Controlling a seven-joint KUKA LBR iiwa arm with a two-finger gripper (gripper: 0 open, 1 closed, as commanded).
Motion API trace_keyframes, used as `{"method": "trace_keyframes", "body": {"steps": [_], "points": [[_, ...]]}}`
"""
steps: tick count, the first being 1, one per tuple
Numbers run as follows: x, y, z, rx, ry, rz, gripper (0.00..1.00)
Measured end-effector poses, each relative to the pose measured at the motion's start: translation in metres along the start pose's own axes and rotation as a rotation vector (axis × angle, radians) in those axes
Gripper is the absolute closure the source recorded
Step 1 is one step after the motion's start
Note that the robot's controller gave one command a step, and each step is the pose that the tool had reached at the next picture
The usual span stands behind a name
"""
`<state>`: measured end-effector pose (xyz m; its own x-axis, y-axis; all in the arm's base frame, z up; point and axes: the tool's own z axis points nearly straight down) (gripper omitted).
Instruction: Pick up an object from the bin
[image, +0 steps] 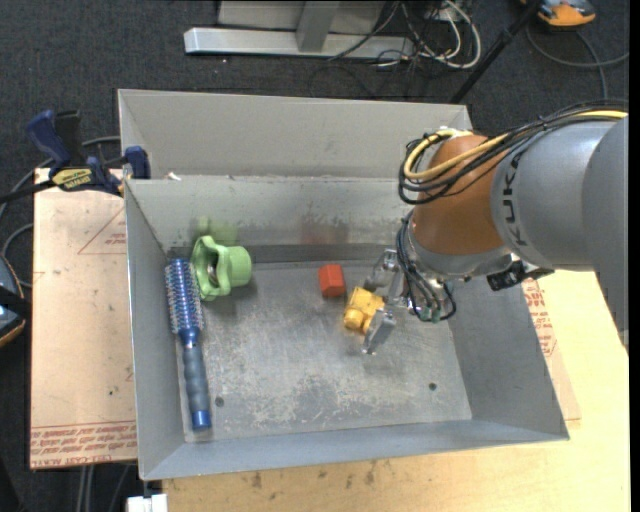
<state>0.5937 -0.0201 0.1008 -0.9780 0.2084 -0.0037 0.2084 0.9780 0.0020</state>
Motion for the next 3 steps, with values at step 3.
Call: {"method": "trace_keyframes", "body": {"steps": [3], "points": [[0.003,0.002,0.024,0.001,0.002,0.104,0.00]]}}
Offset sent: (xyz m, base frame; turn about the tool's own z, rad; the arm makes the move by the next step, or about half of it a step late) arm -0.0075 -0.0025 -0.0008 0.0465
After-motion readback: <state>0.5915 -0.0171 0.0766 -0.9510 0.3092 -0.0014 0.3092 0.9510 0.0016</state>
